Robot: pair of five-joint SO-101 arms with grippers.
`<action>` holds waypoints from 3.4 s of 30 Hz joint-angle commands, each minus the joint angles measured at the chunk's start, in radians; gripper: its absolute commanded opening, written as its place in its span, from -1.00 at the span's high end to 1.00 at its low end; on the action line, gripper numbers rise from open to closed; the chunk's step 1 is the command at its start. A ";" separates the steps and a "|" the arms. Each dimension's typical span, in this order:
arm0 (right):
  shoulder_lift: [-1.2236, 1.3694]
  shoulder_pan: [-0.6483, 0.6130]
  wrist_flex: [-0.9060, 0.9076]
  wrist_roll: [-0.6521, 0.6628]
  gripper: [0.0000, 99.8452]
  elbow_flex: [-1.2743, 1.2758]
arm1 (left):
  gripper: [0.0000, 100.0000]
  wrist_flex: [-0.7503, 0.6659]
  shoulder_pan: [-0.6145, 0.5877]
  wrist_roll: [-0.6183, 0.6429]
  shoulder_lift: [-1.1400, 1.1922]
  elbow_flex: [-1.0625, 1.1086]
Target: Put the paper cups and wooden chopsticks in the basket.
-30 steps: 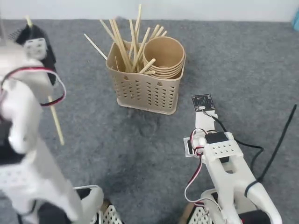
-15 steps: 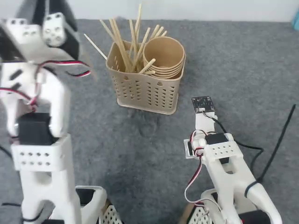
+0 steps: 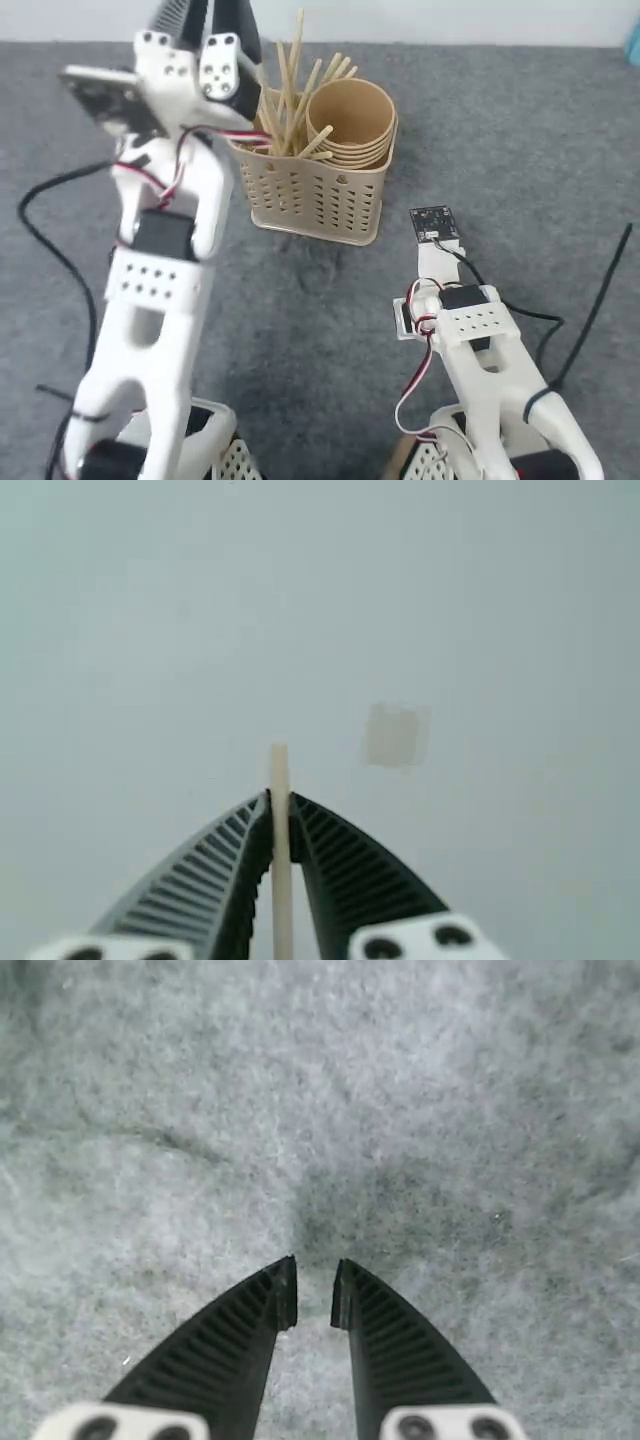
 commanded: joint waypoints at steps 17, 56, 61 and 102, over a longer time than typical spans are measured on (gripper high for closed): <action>-0.027 0.010 -0.019 0.011 0.86 -0.006 | 0.85 0.299 -0.057 -0.031 -0.012 0.004; -0.021 0.007 -0.016 0.011 0.86 -0.006 | 0.74 0.816 -0.347 0.391 1.076 -0.912; -0.021 0.008 -0.015 0.011 0.86 -0.006 | 0.75 0.666 -0.327 0.391 1.327 -1.104; -0.021 0.001 -0.008 0.068 0.86 -0.006 | 0.98 1.435 -0.267 -0.110 2.024 -2.060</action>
